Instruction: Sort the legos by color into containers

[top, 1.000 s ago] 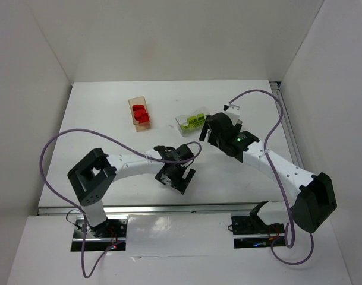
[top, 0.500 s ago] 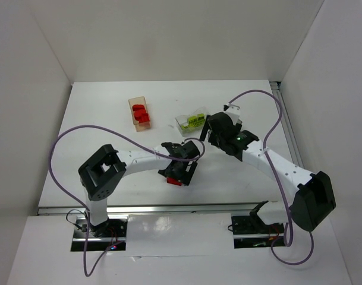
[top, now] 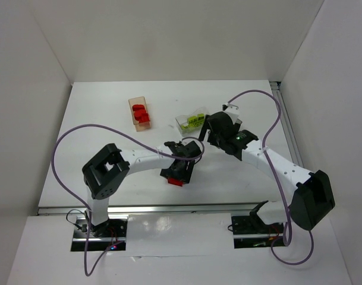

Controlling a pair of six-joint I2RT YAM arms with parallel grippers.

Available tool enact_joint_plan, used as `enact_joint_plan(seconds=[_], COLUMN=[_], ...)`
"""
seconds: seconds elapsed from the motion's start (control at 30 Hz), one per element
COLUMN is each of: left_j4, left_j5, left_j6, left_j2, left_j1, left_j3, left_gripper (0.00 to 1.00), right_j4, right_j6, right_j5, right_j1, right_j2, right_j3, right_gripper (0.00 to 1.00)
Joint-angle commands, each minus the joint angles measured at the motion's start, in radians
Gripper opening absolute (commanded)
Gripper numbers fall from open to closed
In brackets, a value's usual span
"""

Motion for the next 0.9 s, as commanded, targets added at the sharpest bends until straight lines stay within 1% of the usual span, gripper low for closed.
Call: enact_joint_plan(seconds=[0.0, 0.07, 0.1, 0.17, 0.2, 0.27, 0.33, 0.4, 0.43, 0.47, 0.53, 0.57, 0.6, 0.63, 0.67, 0.7, 0.83, 0.87], left_j4=[-0.057, -0.069, -0.069, -0.069, -0.081, -0.095, -0.106, -0.121, -0.121, -0.121, -0.121, -0.111, -0.11, -0.11, -0.11, -0.11, -0.086, -0.086], left_j5=[-0.054, -0.054, -0.054, -0.054, -0.054, -0.054, -0.023, -0.011, 0.007, 0.02, 0.02, 0.02, 0.008, 0.007, -0.017, -0.017, 0.006, 0.006], left_j6=[-0.067, -0.076, -0.076, -0.087, -0.087, -0.065, -0.015, 0.028, 0.045, 0.063, 0.117, 0.139, 0.172, 0.189, 0.214, 0.214, 0.243, 0.243], left_j2=[-0.045, -0.045, -0.054, -0.063, -0.063, -0.085, -0.099, -0.143, -0.161, -0.178, -0.203, -0.203, -0.203, -0.18, -0.134, -0.107, 0.05, 0.087], left_j1=[0.004, 0.004, 0.004, 0.004, 0.004, 0.013, 0.065, 0.121, 0.158, 0.234, 0.304, 0.365, 0.39, 0.416, 0.465, 0.49, 0.606, 0.625], left_j3=[0.0, 0.0, 0.0, -0.01, -0.01, -0.001, 0.037, 0.059, 0.068, 0.086, 0.144, 0.17, 0.201, 0.273, 0.315, 0.354, 0.548, 0.638], left_gripper=[0.84, 0.84, 0.74, 0.63, 0.59, 0.57, 0.45, 0.37, 0.37, 0.37, 0.37, 0.39, 0.41, 0.41, 0.41, 0.41, 0.41, 0.41], right_j4=[0.025, 0.025, 0.025, 0.025, 0.025, 0.025, 0.025, 0.025, 0.015, 0.015, 0.015, 0.015, 0.015, 0.003, 0.003, -0.012, -0.051, -0.051], right_j6=[-0.022, -0.022, -0.022, -0.031, -0.031, -0.031, -0.031, -0.031, -0.031, -0.031, -0.031, -0.031, -0.031, -0.041, -0.041, -0.041, -0.041, -0.041], right_j5=[-0.032, -0.032, -0.032, -0.041, -0.041, -0.041, -0.041, -0.041, -0.041, -0.041, -0.041, -0.029, -0.029, -0.02, -0.02, -0.02, -0.011, -0.011], right_j1=[-0.005, -0.005, -0.005, -0.005, -0.005, -0.005, -0.005, -0.005, -0.005, -0.005, -0.015, -0.015, -0.015, -0.015, -0.015, -0.015, -0.015, -0.015], right_j2=[0.008, 0.018, 0.018, 0.027, 0.027, 0.036, 0.036, 0.036, 0.036, 0.036, 0.027, 0.027, 0.027, 0.027, 0.027, 0.027, 0.027, 0.027], right_j3=[-0.012, -0.012, -0.012, -0.003, -0.003, -0.003, 0.006, 0.017, 0.017, 0.026, 0.026, 0.026, 0.026, 0.026, 0.026, 0.037, 0.061, 0.061], right_gripper=[0.97, 0.97, 0.97, 0.97, 0.97, 0.97, 0.97, 0.97, 0.97, 0.97, 0.97, 0.97, 0.97, 0.97, 0.97, 0.97, 0.97, 0.97])
